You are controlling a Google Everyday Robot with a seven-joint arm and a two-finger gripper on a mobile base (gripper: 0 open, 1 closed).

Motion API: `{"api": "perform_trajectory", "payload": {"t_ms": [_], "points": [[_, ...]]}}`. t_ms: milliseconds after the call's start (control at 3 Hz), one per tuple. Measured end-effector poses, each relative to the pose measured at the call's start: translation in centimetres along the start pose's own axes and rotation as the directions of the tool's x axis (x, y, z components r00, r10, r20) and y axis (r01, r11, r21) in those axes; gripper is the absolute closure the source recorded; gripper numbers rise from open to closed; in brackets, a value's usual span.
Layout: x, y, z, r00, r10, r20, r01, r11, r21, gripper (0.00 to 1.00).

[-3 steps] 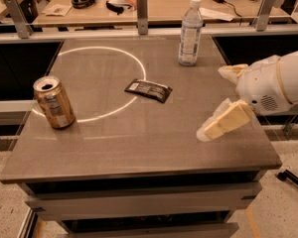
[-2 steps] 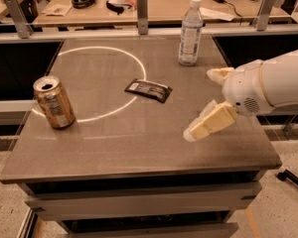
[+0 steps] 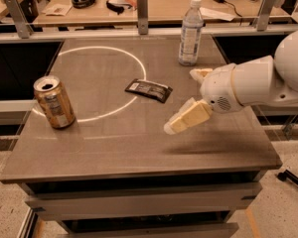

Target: Move rxbar chocolate near blue plastic bottle

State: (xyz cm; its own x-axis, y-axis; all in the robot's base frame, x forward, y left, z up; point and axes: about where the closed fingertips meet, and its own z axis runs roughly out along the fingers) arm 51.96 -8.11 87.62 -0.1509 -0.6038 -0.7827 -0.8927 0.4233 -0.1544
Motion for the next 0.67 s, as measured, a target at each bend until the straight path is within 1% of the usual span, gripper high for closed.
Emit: {"api": "perform_trajectory", "payload": {"t_ms": [333, 667], "points": [[-0.5, -1.2, 2.7, 0.999, 0.040, 0.027, -0.040, 0.9992, 0.003, 0.00], [-1.3, -2.0, 5.4, 0.996, 0.063, 0.058, -0.063, 0.9980, -0.004, 0.00]]}}
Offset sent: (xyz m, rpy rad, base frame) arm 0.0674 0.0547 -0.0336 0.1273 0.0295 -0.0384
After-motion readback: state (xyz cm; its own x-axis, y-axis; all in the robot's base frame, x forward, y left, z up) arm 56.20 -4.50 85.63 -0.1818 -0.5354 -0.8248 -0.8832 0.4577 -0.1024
